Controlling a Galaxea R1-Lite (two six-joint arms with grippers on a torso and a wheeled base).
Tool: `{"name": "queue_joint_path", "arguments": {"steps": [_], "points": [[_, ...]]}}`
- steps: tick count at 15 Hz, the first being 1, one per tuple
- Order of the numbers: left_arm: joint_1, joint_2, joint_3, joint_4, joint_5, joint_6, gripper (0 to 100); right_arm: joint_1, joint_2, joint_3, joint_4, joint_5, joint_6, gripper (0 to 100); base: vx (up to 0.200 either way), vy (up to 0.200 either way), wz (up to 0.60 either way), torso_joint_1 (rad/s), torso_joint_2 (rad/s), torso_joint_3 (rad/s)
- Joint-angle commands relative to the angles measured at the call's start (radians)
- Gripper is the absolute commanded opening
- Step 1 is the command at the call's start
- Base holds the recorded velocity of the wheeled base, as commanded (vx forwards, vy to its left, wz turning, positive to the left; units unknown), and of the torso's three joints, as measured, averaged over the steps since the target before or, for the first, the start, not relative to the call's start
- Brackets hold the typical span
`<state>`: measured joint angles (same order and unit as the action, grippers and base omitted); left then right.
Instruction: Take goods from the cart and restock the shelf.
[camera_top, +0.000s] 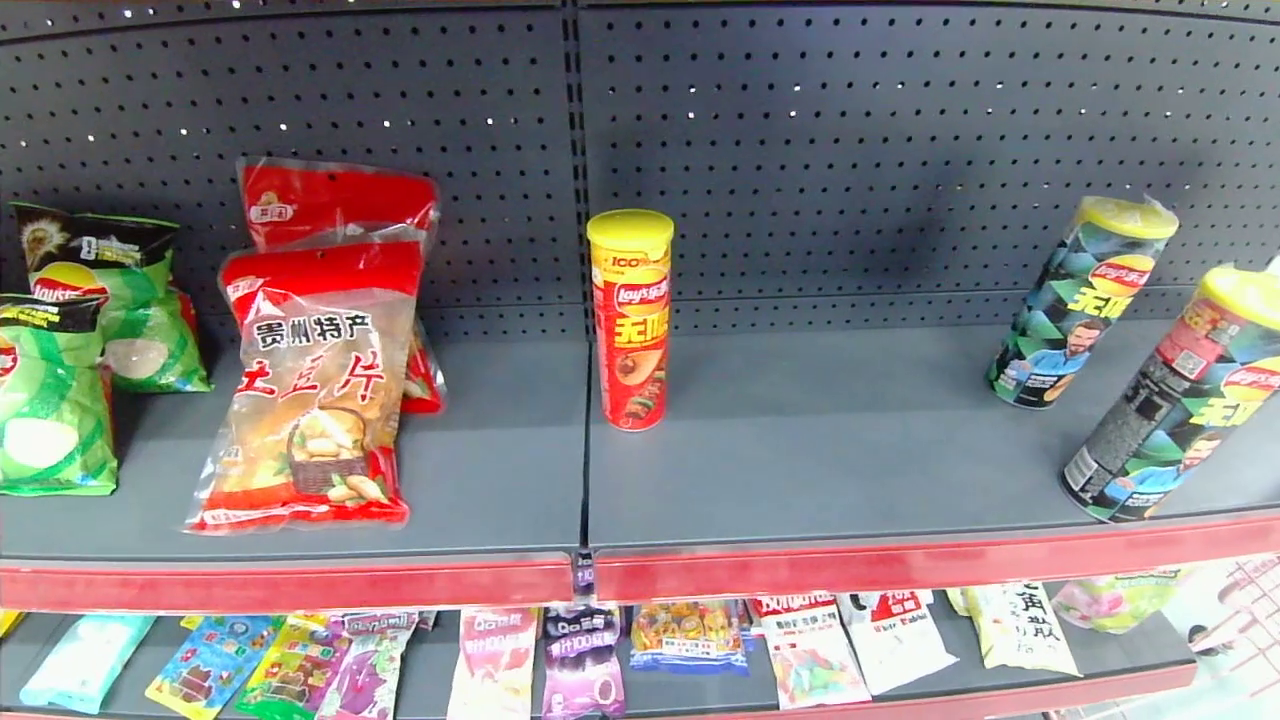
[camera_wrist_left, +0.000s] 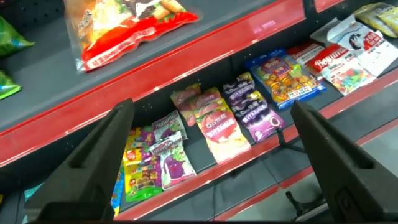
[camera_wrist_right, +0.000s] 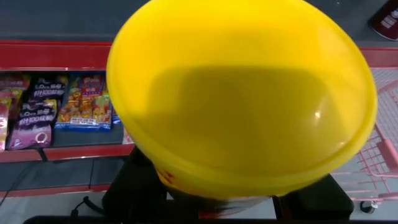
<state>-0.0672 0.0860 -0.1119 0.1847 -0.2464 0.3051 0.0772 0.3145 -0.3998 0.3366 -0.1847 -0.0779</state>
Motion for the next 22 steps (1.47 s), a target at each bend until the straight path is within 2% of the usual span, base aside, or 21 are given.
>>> {"name": "queue_joint_path", "arguments": {"steps": [1, 5, 12, 15, 16, 17, 18, 19, 21, 22], "points": [[0.0, 0.0, 0.0, 0.001, 0.007, -0.001, 100, -0.001, 0.0, 0.001, -0.001, 0.001, 0.0, 0, 0.0, 0.0, 0.0, 0.0, 0.0, 0.0], [0.0, 0.0, 0.0, 0.001, 0.007, -0.001, 100, -0.001, 0.002, 0.001, -0.001, 0.001, -0.002, 0, 0.2, 0.0, 0.0, -0.008, 0.0, 0.005], [0.0, 0.0, 0.0, -0.001, -0.001, -0.008, 100, 0.003, -0.012, 0.002, -0.001, 0.031, -0.016, 0, 0.0, 0.0, 0.0, 0.0, 0.0, 0.0], [0.0, 0.0, -0.003, -0.002, 0.009, 0.006, 100, 0.007, -0.071, 0.018, 0.001, 0.071, -0.026, 0, 0.0, 0.0, 0.0, 0.0, 0.0, 0.0], [0.001, 0.023, -0.037, -0.004, 0.009, -0.001, 100, 0.013, -0.092, 0.018, 0.001, 0.073, -0.036, 0, 0.0, 0.0, 0.0, 0.0, 0.0, 0.0], [0.001, 0.084, -0.095, -0.002, 0.006, -0.024, 100, 0.019, -0.091, 0.01, -0.004, 0.082, -0.037, 0, 0.0, 0.0, 0.0, 0.0, 0.0, 0.0], [0.0, 0.224, -0.204, -0.007, -0.007, -0.086, 100, 0.033, -0.087, 0.001, -0.014, 0.114, -0.037, 0, 0.0, 0.0, 0.0, 0.0, 0.0, 0.0], [-0.009, 0.36, -0.307, -0.014, -0.056, -0.1, 100, 0.038, -0.089, 0.002, -0.03, 0.14, -0.039, 0, 0.0, 0.0, 0.0, 0.0, 0.0, 0.0], [-0.025, 0.505, -0.396, -0.017, -0.157, -0.098, 100, 0.039, -0.089, 0.01, -0.025, 0.172, -0.033, 0, 0.0, 0.0, 0.0, 0.0, 0.0, 0.0], [-0.072, 0.696, -0.462, -0.085, -0.249, -0.096, 100, 0.067, -0.098, 0.039, -0.033, 0.268, -0.02, 0, 0.0, 0.0, 0.0, 0.0, 0.0, 0.0]]}}
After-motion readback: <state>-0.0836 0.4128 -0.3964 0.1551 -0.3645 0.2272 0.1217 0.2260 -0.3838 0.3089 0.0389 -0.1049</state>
